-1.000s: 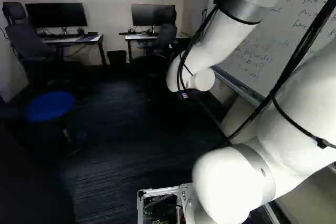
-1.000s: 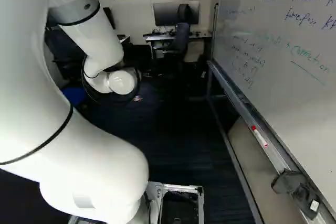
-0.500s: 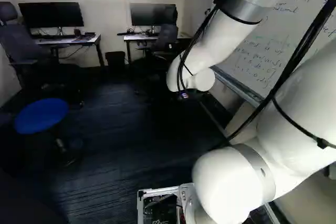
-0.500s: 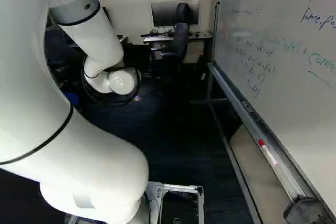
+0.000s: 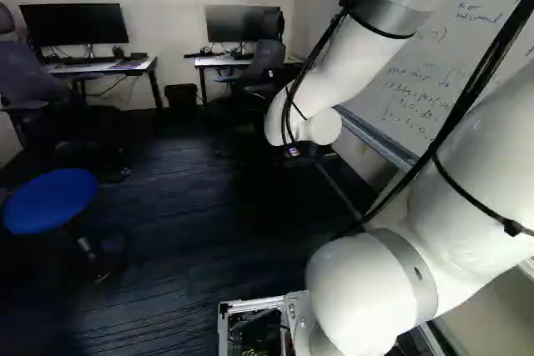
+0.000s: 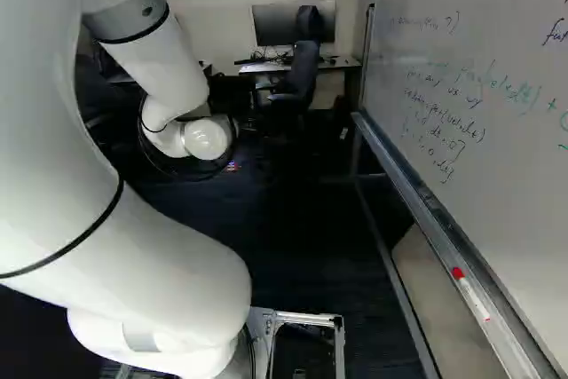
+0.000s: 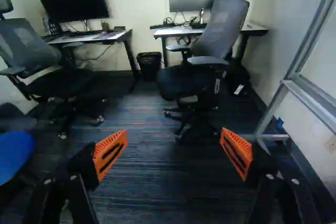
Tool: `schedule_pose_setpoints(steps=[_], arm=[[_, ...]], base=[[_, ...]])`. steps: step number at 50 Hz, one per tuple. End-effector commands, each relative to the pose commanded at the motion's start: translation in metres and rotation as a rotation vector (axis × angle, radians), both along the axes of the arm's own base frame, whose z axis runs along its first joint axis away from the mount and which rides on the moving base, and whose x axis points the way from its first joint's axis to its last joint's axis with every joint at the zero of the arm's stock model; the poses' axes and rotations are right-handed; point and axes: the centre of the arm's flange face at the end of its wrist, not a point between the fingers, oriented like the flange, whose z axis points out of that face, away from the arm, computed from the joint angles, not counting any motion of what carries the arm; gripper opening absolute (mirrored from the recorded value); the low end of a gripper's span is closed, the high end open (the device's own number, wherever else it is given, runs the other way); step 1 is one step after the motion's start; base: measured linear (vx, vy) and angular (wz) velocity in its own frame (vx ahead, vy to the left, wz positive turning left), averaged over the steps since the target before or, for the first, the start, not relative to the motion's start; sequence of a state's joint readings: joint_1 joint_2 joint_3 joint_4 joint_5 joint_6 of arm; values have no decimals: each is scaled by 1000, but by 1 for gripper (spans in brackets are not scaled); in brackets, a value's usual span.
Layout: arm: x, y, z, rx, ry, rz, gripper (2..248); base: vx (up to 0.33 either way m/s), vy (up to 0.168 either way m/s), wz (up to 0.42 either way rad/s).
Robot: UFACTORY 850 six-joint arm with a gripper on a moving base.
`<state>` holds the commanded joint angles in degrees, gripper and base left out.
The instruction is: Open the door and move inside
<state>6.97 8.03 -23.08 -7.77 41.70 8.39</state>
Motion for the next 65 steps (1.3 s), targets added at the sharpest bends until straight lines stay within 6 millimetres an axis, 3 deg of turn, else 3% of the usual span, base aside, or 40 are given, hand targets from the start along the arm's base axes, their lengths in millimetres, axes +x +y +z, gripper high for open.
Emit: schedule_pose_setpoints(steps=[35,65], arm=[[-7,-5,-5,-4,1,-14,247],[-46,-27,-32,-28,7,-86,247]], base=[[1,0,-1],[0,0,0]])
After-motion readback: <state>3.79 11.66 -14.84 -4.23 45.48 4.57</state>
